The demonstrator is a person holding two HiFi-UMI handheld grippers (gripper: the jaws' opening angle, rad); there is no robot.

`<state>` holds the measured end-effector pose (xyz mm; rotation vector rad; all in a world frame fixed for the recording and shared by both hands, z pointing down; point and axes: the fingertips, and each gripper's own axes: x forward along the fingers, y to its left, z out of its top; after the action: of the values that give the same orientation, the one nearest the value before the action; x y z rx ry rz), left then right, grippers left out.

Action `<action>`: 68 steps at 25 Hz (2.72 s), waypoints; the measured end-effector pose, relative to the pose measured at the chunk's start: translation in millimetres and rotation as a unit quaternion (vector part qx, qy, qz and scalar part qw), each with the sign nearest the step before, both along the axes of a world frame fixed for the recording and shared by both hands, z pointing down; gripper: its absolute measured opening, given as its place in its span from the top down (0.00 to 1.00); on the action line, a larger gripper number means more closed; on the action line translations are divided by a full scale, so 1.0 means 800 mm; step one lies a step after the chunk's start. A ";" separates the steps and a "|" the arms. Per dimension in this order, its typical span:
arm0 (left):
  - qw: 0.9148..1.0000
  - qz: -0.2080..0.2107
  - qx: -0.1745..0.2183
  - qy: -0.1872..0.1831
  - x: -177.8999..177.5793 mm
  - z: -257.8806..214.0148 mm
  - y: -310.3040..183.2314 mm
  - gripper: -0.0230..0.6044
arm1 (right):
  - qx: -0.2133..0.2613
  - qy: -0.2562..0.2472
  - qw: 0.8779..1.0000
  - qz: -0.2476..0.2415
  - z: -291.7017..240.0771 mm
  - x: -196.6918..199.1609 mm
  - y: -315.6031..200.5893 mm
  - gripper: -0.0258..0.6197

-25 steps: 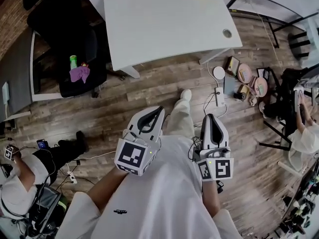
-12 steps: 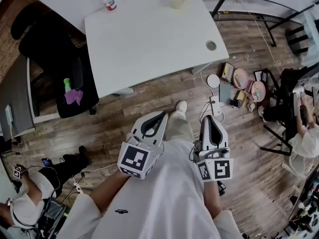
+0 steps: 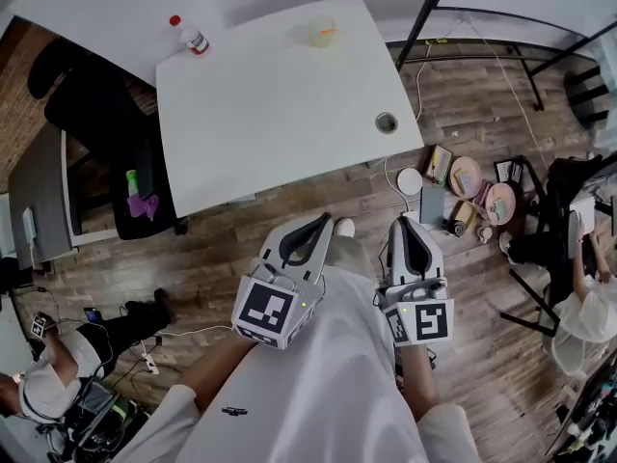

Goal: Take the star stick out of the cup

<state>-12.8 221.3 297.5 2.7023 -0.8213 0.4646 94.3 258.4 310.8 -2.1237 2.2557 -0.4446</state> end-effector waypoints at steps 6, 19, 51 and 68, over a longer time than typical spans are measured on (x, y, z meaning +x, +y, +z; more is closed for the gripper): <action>1.000 -0.018 -0.011 -0.005 0.026 0.010 -0.026 0.96 | 0.006 -0.004 1.000 0.002 0.003 0.032 -0.032 0.96; 1.000 0.011 -0.025 0.006 0.075 0.017 -0.137 0.96 | 0.010 0.007 0.999 0.036 -0.012 0.072 -0.124 0.96; 0.998 -0.039 -0.045 0.013 0.043 0.062 -0.359 0.96 | -0.007 0.028 0.998 -0.051 0.026 0.013 -0.405 0.88; 0.991 -0.085 -0.103 -0.006 0.035 0.106 -0.394 0.96 | -0.024 0.030 0.997 -0.071 0.075 0.022 -0.466 0.76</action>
<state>15.3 -93.6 382.6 2.4210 -0.9409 0.4964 112.1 -114.0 370.8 -2.0329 2.4633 -0.4484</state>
